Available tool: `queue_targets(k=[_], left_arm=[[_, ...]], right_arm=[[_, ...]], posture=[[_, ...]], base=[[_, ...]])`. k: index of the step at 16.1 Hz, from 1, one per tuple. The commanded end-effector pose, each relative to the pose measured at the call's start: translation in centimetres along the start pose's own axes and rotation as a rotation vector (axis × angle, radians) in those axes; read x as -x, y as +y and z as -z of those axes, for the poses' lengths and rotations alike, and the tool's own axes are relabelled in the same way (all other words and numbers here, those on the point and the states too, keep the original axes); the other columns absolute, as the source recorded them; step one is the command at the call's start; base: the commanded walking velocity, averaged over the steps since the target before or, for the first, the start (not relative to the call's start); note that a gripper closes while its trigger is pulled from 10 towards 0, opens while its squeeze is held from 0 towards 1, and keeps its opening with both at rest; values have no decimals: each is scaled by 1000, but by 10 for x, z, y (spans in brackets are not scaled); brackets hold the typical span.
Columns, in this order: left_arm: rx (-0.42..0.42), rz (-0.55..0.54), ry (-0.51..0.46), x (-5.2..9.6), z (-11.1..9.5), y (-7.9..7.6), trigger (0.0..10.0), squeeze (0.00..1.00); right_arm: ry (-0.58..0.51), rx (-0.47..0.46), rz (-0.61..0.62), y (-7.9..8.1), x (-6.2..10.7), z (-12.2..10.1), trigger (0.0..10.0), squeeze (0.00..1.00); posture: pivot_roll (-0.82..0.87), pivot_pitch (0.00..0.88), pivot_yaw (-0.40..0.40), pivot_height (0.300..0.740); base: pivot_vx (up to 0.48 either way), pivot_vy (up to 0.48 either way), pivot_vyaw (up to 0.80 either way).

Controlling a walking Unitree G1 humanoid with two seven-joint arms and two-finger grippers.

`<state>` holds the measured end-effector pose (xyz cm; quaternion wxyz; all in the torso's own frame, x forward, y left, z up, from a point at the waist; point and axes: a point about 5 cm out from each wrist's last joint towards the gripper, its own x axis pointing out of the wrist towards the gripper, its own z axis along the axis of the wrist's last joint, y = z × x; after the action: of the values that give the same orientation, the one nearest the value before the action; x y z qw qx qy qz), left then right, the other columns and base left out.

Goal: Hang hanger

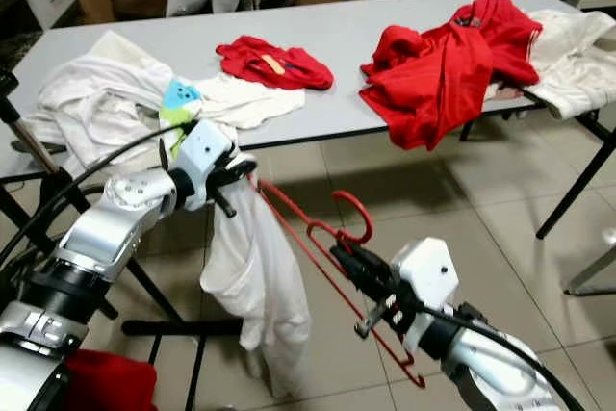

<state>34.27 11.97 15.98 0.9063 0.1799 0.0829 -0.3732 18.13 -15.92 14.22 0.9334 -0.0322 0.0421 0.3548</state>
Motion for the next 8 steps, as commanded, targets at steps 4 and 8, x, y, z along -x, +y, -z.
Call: queue_targets(k=[4, 8], left_arm=[[4, 46, -26, 8, -16, -4, 0, 0], [32, 47, -40, 9, -25, -5, 0, 0]], right_arm=[[-4, -21, 7, 2, -16, 3, 10000, 0], [32, -38, 53, 2, -25, 9, 10000, 0]], posture=[[-65, 0, 104, 740], [-65, 0, 104, 740]], base=[[0, 0, 0], [0, 0, 0]])
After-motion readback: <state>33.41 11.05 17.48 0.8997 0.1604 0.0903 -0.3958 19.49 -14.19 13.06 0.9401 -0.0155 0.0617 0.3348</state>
